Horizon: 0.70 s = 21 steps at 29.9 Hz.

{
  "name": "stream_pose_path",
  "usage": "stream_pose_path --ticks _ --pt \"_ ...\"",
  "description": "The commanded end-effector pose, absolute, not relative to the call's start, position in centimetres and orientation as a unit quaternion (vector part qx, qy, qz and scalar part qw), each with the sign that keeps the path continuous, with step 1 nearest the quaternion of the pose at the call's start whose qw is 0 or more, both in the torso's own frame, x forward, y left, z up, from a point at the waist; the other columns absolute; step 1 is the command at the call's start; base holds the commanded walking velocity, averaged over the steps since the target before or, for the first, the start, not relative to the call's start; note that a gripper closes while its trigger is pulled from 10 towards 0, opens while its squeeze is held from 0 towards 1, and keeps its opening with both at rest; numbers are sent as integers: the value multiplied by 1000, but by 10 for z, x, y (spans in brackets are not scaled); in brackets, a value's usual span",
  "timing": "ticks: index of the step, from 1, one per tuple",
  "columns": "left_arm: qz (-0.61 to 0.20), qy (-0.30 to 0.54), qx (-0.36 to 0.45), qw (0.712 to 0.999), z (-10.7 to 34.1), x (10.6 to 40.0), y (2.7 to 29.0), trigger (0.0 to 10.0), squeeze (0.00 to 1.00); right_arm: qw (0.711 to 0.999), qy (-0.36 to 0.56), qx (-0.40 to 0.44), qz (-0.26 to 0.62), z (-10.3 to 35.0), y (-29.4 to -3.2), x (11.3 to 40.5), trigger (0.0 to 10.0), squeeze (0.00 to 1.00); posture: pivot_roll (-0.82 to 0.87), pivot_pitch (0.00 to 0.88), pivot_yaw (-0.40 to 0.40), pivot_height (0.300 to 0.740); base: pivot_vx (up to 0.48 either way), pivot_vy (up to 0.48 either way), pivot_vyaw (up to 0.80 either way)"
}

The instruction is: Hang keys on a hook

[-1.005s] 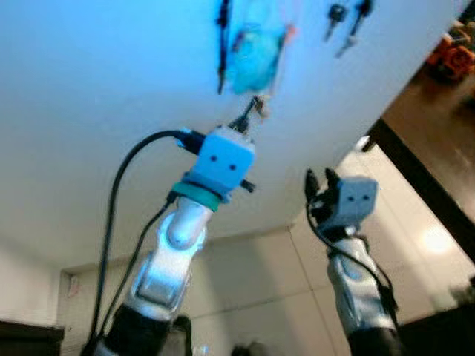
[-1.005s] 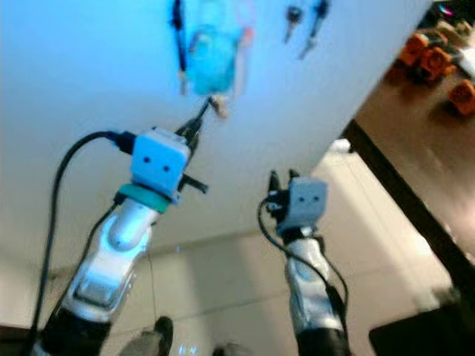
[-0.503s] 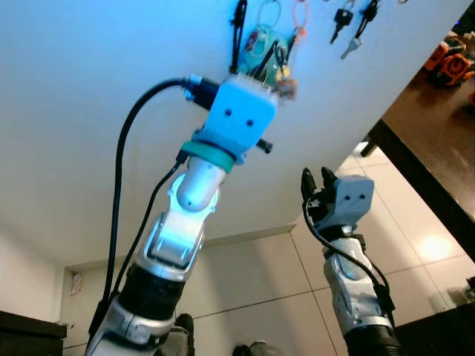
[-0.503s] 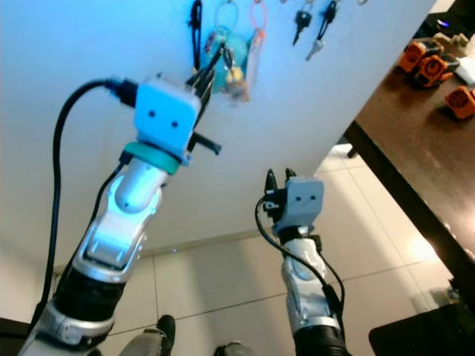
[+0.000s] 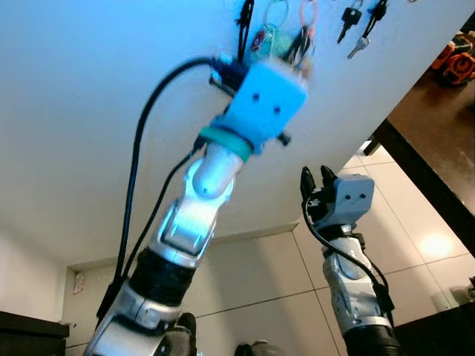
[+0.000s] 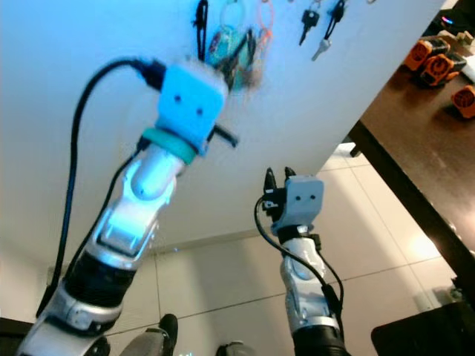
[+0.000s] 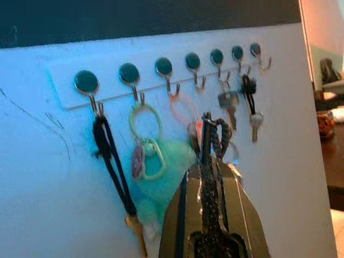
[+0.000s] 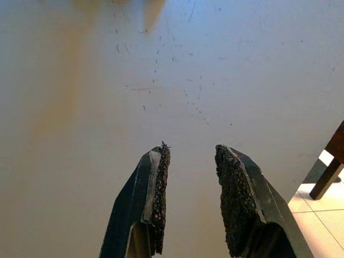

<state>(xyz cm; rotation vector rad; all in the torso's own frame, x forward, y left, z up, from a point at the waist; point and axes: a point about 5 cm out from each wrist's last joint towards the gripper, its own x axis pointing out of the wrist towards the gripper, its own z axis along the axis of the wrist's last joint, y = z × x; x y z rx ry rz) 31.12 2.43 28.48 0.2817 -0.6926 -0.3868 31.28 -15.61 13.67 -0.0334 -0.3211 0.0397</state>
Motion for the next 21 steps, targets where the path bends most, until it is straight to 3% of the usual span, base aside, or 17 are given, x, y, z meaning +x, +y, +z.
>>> stream_pose_path --ticks 1,3,4,9,11,12,13,15,16,18,19,21 --pt "-210 -299 159 917 255 306 30 10000 0 989 -144 -16 17 125 -160 306 10000 0 -87 147 -6 740 0 0 0" --pt "-214 -269 174 923 236 305 37 10000 0 990 -137 -20 20 120 -160 304 10000 0 -87 147 -6 740 0 0 0" --pt "-209 -203 187 938 202 306 49 10000 0 993 -111 -26 28 107 -160 301 10000 0 -80 146 -9 740 0 0 0" --pt "-204 -141 194 949 171 306 59 10000 0 995 -86 -34 35 95 -160 298 10000 0 -71 147 -14 740 0 0 0" --pt "-180 -3 239 954 95 300 82 10000 0 997 -8 -53 61 57 -159 286 10000 0 -59 150 -25 740 0 0 0" --pt "-180 -3 239 954 95 300 82 10000 0 997 -8 -53 61 57 -159 286 10000 0 -59 150 -25 740 0 0 0" --pt "-170 57 249 952 65 294 92 10000 0 995 36 -60 72 38 -159 277 10000 0 -58 152 -26 740 0 0 0" --pt "-170 57 249 952 65 294 92 10000 0 995 36 -60 72 38 -159 277 10000 0 -58 152 -26 740 0 0 0" --pt "-160 105 251 949 42 287 101 10000 0 991 80 -66 81 20 -160 267 10000 0 -57 159 -28 740 0 0 0" --pt "-160 105 251 949 42 287 101 10000 0 991 80 -66 81 20 -160 267 10000 0 -57 159 -28 740 0 0 0" --pt "-149 158 237 947 23 279 108 10000 0 986 120 -67 89 3 -161 256 10000 0 -63 163 -28 740 0 0 0" --pt "-149 158 237 947 23 279 108 10000 0 986 120 -67 89 3 -161 256 10000 0 -63 163 -28 740 0 0 0"
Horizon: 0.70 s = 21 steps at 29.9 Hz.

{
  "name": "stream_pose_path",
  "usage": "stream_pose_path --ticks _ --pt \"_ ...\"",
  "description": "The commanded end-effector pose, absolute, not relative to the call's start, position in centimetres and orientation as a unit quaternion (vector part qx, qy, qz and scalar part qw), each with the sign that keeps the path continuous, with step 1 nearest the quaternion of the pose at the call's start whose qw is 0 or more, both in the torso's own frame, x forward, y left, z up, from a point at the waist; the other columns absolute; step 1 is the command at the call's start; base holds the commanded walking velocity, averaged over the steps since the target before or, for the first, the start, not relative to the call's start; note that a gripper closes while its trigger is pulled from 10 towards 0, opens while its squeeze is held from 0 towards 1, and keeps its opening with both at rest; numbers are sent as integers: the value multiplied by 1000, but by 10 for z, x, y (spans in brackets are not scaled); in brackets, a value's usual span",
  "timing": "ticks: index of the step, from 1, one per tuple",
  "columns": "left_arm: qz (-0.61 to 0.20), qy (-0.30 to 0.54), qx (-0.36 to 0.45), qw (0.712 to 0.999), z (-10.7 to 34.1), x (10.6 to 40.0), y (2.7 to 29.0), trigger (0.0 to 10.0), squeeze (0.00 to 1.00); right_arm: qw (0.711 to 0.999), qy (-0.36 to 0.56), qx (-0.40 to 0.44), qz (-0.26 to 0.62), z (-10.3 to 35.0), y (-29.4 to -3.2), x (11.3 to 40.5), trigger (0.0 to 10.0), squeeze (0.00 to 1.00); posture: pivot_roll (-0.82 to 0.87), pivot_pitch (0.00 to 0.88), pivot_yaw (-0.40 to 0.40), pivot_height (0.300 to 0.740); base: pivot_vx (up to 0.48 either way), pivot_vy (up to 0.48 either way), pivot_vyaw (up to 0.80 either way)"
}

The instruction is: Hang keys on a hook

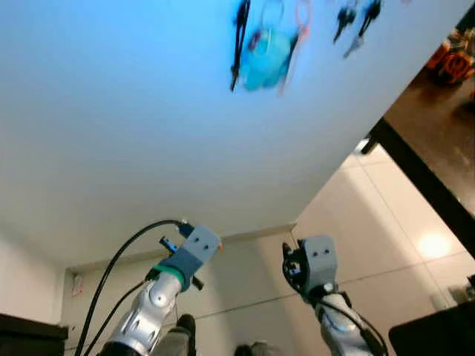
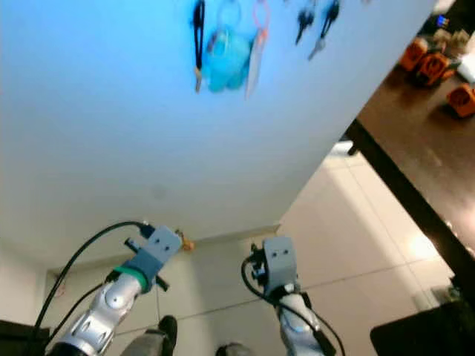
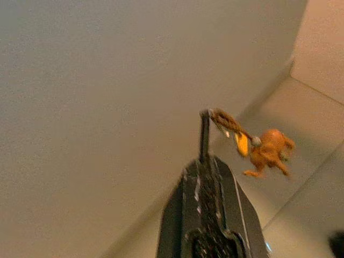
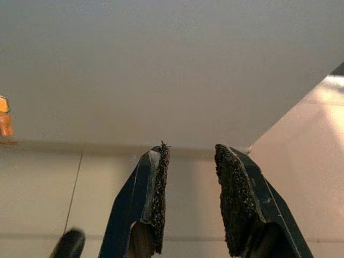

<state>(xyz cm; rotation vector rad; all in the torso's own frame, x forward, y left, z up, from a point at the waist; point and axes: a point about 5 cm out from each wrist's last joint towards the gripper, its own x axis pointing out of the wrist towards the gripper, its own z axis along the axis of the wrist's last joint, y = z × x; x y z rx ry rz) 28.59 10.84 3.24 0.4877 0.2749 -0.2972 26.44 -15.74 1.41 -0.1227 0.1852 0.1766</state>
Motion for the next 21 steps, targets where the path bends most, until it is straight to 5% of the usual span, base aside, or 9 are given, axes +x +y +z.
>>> stream_pose_path --ticks 1,7,21 --pt "-138 202 226 943 7 271 116 10000 0 981 149 -73 98 -9 -161 245 10000 0 -69 165 -27 740 0 0 0" --pt "-126 199 226 945 2 267 119 10000 0 980 155 -69 106 -15 -159 237 10000 0 -70 170 -23 740 0 0 0" --pt "-119 159 242 950 5 271 111 10000 0 984 124 -68 111 -7 -152 249 10000 0 -62 172 -23 740 0 -359 0"
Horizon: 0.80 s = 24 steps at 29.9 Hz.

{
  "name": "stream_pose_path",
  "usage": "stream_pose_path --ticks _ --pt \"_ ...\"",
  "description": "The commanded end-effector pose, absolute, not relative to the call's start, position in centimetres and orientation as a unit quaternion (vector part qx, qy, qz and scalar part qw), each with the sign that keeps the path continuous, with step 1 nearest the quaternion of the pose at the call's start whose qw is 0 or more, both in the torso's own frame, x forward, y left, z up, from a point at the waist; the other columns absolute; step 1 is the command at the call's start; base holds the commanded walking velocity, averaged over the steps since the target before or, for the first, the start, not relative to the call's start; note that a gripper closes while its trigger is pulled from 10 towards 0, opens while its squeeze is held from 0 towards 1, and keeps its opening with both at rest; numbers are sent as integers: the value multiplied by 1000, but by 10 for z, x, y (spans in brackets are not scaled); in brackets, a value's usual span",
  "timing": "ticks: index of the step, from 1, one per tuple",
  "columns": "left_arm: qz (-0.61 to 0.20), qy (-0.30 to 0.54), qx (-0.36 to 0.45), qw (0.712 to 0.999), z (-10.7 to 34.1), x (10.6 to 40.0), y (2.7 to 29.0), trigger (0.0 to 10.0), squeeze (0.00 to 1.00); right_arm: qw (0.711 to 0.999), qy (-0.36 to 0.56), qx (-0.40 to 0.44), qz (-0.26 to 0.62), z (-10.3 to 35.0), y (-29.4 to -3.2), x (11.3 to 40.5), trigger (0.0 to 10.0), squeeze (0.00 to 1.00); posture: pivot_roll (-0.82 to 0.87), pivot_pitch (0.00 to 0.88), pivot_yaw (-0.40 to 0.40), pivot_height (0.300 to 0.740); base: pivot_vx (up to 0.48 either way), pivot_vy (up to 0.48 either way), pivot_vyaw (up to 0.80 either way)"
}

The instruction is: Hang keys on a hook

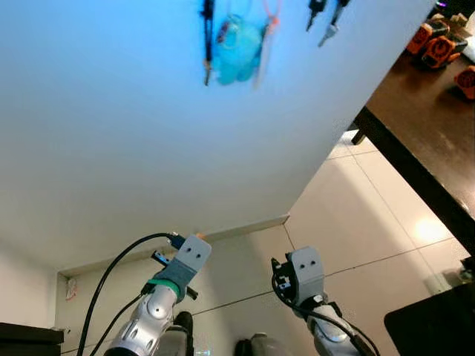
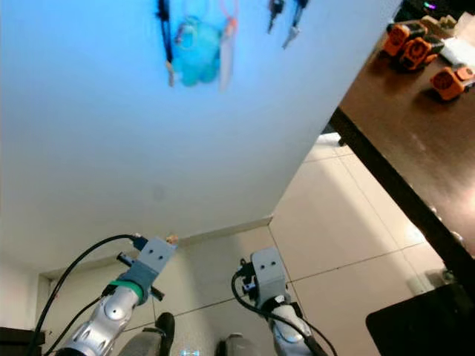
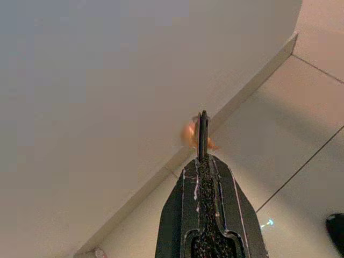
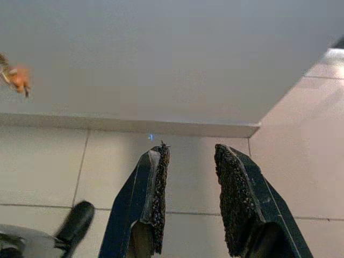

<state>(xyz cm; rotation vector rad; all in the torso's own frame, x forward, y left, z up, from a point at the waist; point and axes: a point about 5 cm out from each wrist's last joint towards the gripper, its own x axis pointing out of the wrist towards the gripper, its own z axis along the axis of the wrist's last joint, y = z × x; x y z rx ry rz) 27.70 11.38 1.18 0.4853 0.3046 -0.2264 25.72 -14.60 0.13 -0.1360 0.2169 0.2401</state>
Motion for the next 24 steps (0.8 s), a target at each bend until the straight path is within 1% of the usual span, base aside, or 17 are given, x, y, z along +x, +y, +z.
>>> stream_pose_path --ticks 1,15,19,20,21,22,24 --pt "-118 158 243 950 5 270 111 10000 0 984 125 -68 112 -7 -152 249 10000 0 -60 173 -24 740 0 -405 0" --pt "-114 152 244 951 4 271 111 10000 0 984 122 -69 111 -7 -152 250 10000 0 -61 173 -23 740 0 -416 0" --pt "-113 153 242 951 4 272 111 10000 0 986 111 -52 114 -4 -150 251 10000 0 -61 173 -23 740 0 -371 0" --pt "-105 149 234 955 6 274 112 10000 0 983 116 -80 116 -5 -151 252 10000 0 -61 173 -23 740 0 0 0" --pt "-94 133 225 961 13 278 112 10000 0 981 114 -103 114 -5 -152 253 10000 0 -61 173 -23 740 0 0 800" --pt "-94 133 225 961 13 278 112 10000 0 981 114 -103 114 -5 -152 253 10000 0 -61 173 -23 740 0 0 800" --pt "-72 97 197 973 29 287 110 10000 0 981 107 -125 102 -3 -155 255 10000 0 -59 174 -24 740 0 0 800"
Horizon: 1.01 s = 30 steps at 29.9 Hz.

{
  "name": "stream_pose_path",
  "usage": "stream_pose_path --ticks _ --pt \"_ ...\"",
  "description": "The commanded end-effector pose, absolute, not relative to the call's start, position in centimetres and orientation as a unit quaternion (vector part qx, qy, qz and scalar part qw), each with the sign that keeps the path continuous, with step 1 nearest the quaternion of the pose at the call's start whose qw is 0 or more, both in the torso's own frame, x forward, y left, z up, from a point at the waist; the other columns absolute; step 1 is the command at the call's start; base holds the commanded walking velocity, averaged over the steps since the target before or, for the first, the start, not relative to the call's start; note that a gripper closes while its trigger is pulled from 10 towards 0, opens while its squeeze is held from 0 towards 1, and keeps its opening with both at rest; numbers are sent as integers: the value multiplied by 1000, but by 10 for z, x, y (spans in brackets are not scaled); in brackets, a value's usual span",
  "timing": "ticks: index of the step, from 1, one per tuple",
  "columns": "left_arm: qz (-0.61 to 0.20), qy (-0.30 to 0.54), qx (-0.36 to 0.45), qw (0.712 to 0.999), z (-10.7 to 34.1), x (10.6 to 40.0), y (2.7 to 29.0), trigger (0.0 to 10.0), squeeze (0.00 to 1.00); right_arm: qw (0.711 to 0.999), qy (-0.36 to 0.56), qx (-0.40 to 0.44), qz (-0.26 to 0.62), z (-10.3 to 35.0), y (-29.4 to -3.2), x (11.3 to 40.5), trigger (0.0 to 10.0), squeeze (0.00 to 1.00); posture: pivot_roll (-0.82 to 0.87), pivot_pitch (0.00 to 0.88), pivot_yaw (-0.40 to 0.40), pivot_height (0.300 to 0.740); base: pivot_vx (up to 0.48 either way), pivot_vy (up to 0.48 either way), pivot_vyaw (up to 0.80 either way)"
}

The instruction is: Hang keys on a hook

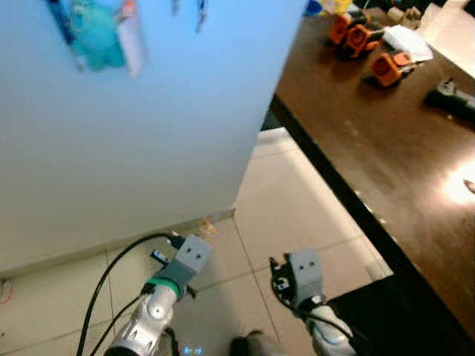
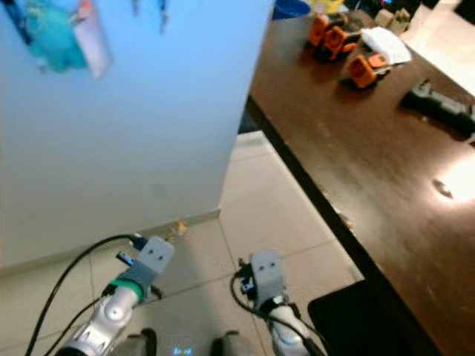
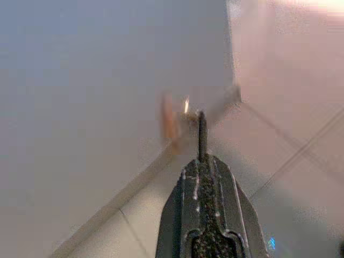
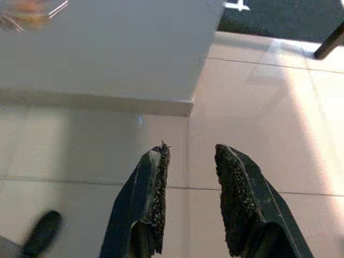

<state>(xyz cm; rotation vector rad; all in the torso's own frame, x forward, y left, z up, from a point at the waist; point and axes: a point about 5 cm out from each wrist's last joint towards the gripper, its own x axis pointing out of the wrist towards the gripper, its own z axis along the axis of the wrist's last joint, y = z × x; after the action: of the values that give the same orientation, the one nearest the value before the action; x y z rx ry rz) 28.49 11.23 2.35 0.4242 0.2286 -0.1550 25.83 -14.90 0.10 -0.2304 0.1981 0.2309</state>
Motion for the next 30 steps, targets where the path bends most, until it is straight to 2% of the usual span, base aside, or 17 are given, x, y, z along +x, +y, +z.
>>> stream_pose_path --ticks 1,7,8,13,15,20,30 --pt "-72 97 197 973 29 287 110 10000 0 981 107 -125 102 -3 -155 255 10000 0 -59 174 -24 740 0 0 800" --pt "-50 10 152 987 71 304 103 10000 0 986 81 -123 83 8 -158 264 10000 0 -58 171 -26 740 0 0 800" --pt "-48 -36 132 989 98 314 96 10000 0 988 63 -115 77 16 -158 270 10000 0 -59 169 -26 740 0 0 406" --pt "-49 -61 123 989 113 320 92 10000 0 990 55 -110 71 20 -158 274 10000 0 -59 169 -26 740 0 0 0" --pt "-40 -95 113 988 132 324 91 10000 0 991 43 -101 77 23 -155 275 10000 0 -61 166 -25 740 0 0 0" --pt "-38 -148 107 982 161 328 87 10000 0 992 36 -97 78 25 -153 275 10000 0 -64 161 -26 740 449 0 0" --pt "-33 -198 88 976 196 327 85 10000 0 992 22 -96 80 30 -151 277 10000 0 -64 161 -26 740 477 0 0"
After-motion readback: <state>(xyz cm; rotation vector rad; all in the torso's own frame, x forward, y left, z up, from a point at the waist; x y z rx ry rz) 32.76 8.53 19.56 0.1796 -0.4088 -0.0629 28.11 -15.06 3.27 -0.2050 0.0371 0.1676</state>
